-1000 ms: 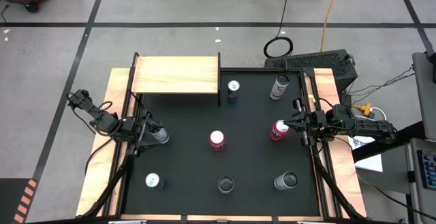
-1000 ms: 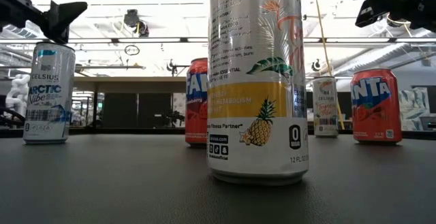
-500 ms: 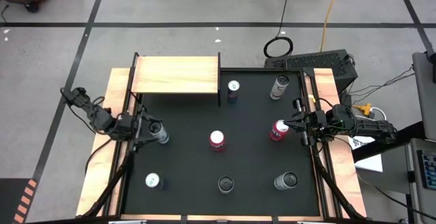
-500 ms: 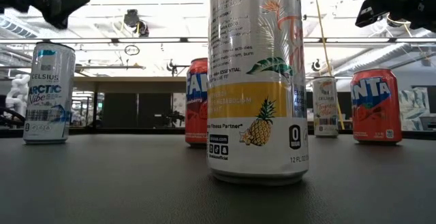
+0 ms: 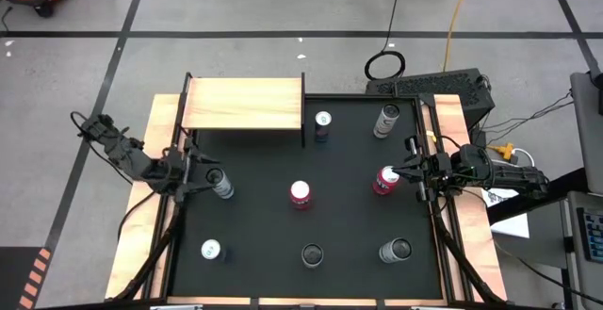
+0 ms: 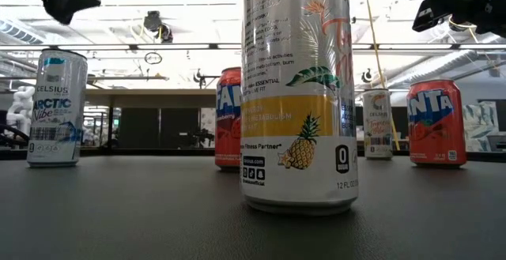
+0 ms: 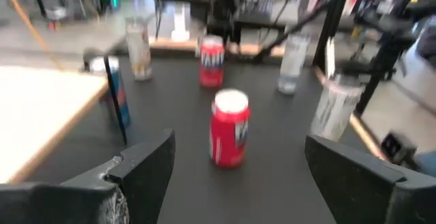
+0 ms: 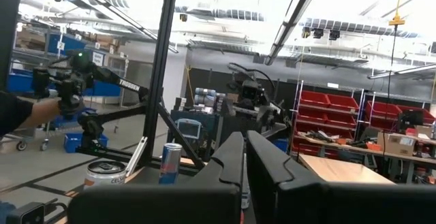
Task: Place canned beverage on shelf
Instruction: Put the left white-blue soda can on the shelf
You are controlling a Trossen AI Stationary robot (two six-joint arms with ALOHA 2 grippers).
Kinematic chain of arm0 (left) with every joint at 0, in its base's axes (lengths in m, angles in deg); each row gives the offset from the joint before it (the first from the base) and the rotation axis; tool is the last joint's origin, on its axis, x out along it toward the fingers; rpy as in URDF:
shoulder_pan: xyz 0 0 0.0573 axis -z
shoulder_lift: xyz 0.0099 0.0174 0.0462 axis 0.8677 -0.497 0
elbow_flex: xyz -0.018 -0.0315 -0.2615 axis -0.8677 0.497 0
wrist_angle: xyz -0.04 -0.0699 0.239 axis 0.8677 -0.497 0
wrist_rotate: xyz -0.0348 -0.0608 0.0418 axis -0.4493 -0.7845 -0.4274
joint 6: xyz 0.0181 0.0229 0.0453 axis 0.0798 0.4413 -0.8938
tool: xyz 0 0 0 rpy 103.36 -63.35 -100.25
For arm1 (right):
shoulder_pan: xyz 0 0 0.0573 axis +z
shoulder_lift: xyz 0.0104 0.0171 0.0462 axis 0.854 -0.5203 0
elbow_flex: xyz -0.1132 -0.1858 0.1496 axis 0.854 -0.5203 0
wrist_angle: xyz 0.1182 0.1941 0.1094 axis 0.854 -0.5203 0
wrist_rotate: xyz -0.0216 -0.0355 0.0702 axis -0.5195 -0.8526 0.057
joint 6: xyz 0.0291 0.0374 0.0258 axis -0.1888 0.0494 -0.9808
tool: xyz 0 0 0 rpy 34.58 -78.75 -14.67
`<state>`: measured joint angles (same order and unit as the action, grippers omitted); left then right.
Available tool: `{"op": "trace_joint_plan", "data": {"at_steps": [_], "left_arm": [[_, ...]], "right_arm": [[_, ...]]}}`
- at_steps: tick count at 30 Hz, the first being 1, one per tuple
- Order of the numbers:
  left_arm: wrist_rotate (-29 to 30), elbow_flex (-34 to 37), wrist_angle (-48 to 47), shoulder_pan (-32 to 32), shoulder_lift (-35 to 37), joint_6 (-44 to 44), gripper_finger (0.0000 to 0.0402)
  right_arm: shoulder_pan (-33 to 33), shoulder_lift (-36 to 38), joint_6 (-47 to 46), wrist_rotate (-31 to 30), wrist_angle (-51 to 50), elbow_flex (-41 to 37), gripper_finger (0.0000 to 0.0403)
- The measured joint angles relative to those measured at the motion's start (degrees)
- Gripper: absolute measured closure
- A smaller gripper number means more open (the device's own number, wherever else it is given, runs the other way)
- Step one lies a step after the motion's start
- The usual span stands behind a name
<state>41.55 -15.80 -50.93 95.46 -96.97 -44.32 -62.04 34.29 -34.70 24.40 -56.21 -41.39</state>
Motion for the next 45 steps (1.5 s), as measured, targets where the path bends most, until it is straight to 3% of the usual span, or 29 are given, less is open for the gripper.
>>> {"op": "trace_joint_plan", "data": {"at_steps": [6,19,27,37,45], "left_arm": [[0.53,0.00,-7.71,0.00,-3.64,7.03,0.0068],[3.52,0.00,-9.13,0.00,-8.60,7.56,0.0068],[5.64,0.00,-12.50,-0.02,-10.64,17.82,0.0068],[5.60,0.00,-13.11,0.00,-12.86,18.31,0.0068],[5.94,-0.15,-15.24,-0.01,-14.65,23.82,0.0068]], "right_arm": [[0.01,0.00,-0.02,0.00,0.00,0.00,0.0403],[0.01,0.00,-0.02,0.00,-0.01,0.00,0.0403],[0.00,0.00,-0.04,0.00,-0.48,0.00,0.0403],[0.01,0.00,-0.04,0.00,-1.26,0.00,0.0403],[0.01,0.00,-0.04,0.00,-1.36,0.00,0.0403]]}}
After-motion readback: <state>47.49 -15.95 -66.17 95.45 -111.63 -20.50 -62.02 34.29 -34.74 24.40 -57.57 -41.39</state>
